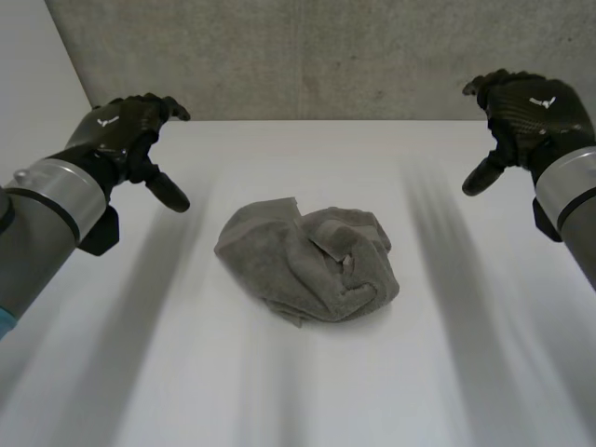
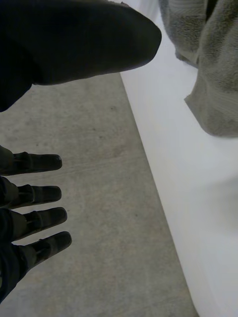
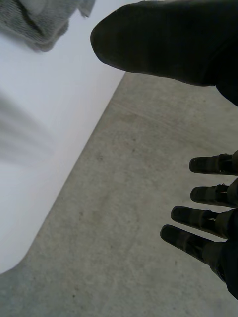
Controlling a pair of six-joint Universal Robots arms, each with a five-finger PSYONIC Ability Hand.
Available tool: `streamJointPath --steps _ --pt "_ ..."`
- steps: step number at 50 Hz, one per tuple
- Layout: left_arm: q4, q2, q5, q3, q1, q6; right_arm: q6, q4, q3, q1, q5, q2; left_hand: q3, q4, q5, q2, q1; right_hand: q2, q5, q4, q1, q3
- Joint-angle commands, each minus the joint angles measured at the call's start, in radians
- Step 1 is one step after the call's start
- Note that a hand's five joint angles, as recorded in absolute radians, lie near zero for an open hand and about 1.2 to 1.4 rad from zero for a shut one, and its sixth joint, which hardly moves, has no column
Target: Fold the towel.
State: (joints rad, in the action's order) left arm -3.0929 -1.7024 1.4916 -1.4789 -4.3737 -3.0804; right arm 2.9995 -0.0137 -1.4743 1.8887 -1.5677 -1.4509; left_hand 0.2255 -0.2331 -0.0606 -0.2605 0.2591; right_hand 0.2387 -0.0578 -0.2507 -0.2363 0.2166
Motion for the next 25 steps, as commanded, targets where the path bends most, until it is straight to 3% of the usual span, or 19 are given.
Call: streamJointPath --steps 1,19,21,23,24,25 --pt "0.026 0.029 -0.001 0.012 0.0 0.003 0.002 0.04 0.029 0.003 0.001 -0.023 -0.051 0.059 0.03 0.056 -0.054 -0.064 0.058 0.076 0.062 -0.042" --pt "0.019 0.02 -0.007 0.005 -0.001 0.0 -0.001 0.043 0.028 0.013 0.04 -0.023 -0.051 0.059 0.027 0.053 -0.051 -0.064 0.058 0.076 0.062 -0.042" --pt "0.014 0.013 -0.008 0.006 -0.001 -0.001 -0.004 0.044 0.029 0.013 0.074 -0.023 -0.051 0.059 0.025 0.05 -0.049 -0.064 0.058 0.076 0.062 -0.042" --pt "-0.004 -0.019 -0.04 0.017 0.0 -0.004 -0.027 0.044 0.032 0.012 0.191 -0.006 -0.051 0.059 0.01 0.035 -0.034 -0.064 0.058 0.076 0.062 -0.042" --pt "-0.004 -0.019 -0.04 0.017 0.0 -0.004 -0.027 0.044 0.032 0.012 0.192 -0.006 -0.051 0.059 0.01 0.035 -0.034 -0.064 0.058 0.076 0.062 -0.042" --pt "-0.021 -0.057 -0.077 0.031 -0.003 -0.006 -0.043 0.038 0.037 0.012 0.271 0.016 -0.051 0.059 0.001 0.026 -0.025 -0.064 0.058 0.076 0.062 -0.042"
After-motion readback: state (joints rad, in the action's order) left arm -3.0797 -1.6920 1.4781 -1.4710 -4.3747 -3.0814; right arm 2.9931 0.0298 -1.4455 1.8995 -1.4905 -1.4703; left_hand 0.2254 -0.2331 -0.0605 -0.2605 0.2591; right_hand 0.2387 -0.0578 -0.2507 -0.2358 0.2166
